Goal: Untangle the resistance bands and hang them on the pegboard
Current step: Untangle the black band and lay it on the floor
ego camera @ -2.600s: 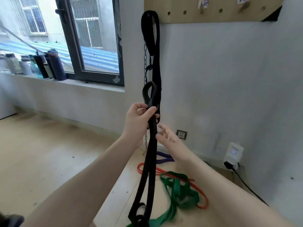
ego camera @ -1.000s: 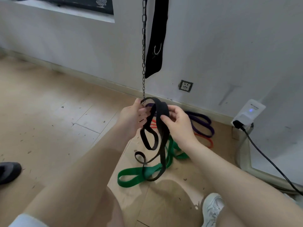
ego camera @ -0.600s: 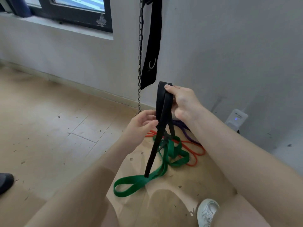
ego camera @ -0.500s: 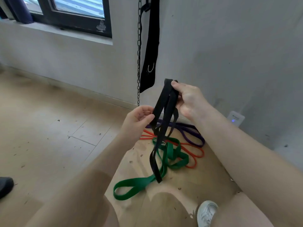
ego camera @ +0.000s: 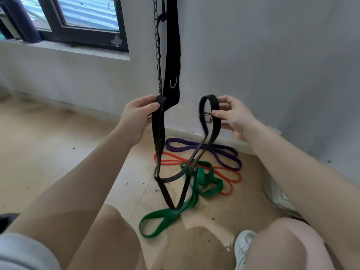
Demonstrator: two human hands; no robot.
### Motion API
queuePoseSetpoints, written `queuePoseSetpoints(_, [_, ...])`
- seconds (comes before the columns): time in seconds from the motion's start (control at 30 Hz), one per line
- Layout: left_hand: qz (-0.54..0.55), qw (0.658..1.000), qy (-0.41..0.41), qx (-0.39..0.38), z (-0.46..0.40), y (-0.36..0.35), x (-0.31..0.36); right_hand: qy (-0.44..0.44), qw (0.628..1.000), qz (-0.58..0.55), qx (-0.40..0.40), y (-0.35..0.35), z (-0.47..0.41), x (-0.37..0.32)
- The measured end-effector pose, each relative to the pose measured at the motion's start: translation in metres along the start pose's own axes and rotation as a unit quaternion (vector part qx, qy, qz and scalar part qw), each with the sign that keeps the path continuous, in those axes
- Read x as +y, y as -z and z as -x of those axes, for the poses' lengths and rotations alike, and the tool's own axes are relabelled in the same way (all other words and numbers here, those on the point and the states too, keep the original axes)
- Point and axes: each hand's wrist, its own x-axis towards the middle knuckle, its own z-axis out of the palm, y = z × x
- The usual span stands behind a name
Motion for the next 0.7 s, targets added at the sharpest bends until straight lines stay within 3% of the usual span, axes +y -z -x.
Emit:
queuePoseSetpoints(0.27, [0.050, 0.998, 0.020, 0.021, 0.010, 0.002, -0.008, 0.023, 0.996, 0.082, 0.006, 0.002, 0.001, 0.000])
queuePoseSetpoints(0.37, [0.101, 0.994, 0.022, 0.024, 0.007, -0.005, -0.001, 0.011, 0.982, 0.191, 0.005, -0.012, 0.001, 0.017])
queuePoseSetpoints(0.47, [0.172, 0.985, 0.009, 0.030, 0.006, -0.019, 0.014, 0.003, 0.937, 0.349, -0.006, -0.030, 0.006, 0.040])
queuePoseSetpoints(0.5, [0.190, 0.981, 0.008, 0.041, 0.005, -0.025, 0.020, 0.007, 0.941, 0.336, -0.037, -0.038, 0.013, 0.045])
queuePoseSetpoints(0.6, [0.195, 0.978, 0.004, 0.072, 0.001, -0.043, 0.032, -0.005, 0.981, 0.101, -0.164, -0.065, 0.036, 0.061])
queuePoseSetpoints(0.7, [0.180, 0.979, 0.011, 0.100, -0.002, -0.056, 0.035, 0.018, 0.980, 0.104, -0.166, -0.074, 0.052, 0.077])
